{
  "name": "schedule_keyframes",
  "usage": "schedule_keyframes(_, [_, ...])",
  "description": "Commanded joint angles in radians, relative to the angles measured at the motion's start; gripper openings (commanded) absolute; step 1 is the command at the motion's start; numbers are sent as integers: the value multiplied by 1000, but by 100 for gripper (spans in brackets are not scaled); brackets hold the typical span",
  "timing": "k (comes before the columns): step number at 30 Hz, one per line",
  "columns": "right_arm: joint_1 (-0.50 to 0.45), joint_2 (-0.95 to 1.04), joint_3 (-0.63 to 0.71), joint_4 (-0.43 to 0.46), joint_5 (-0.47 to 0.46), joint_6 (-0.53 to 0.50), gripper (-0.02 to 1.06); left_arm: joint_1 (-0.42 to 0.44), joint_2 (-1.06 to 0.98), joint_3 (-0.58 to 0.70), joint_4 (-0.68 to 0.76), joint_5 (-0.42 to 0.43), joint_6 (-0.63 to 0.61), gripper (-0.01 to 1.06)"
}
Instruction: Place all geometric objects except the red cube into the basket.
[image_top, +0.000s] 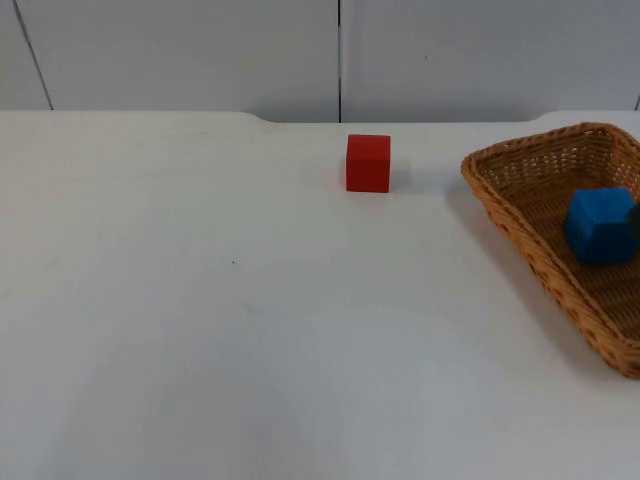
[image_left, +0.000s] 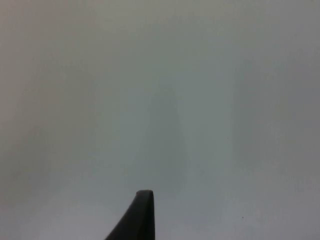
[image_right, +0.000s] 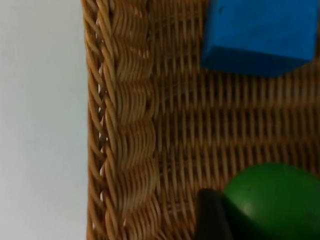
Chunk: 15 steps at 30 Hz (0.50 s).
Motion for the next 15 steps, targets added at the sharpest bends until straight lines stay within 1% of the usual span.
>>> schedule_keyframes(1, [-4,53,5,3,-46,0,1,5,-8,1,-4,-3,4,105])
schedule_keyframes(2, [-4,53,5,3,-46,0,1,5,-8,1,-4,-3,4,105])
schedule_keyframes(4, [-4,83,5,3,-53,0,9,5,-8,1,-4,-3,4,105])
schedule_keyframes(6, [-4,98,5,3,-55,0,23,5,-8,1,-4,-5,4,105])
schedule_keyframes(7, [-4,102,5,3,-53,4,32,5,-8,1,-2,-7,4,105])
schedule_keyframes(8, [-4,102,5,3,-53,4,32,5,-8,1,-2,-7,4,105])
schedule_keyframes(12, [-4,90,5,38,-51,15,71,5,-8,1,9,-7,4,105])
schedule_keyframes(13, [-4,75,5,54,-49,15,77,5,-8,1,12,-7,4,105])
schedule_keyframes(14, [-4,75,5,54,-49,15,77,5,-8,1,12,-7,4,105])
schedule_keyframes(15, [-4,59,5,56,-45,15,81,5,-8,1,16,-7,4,105])
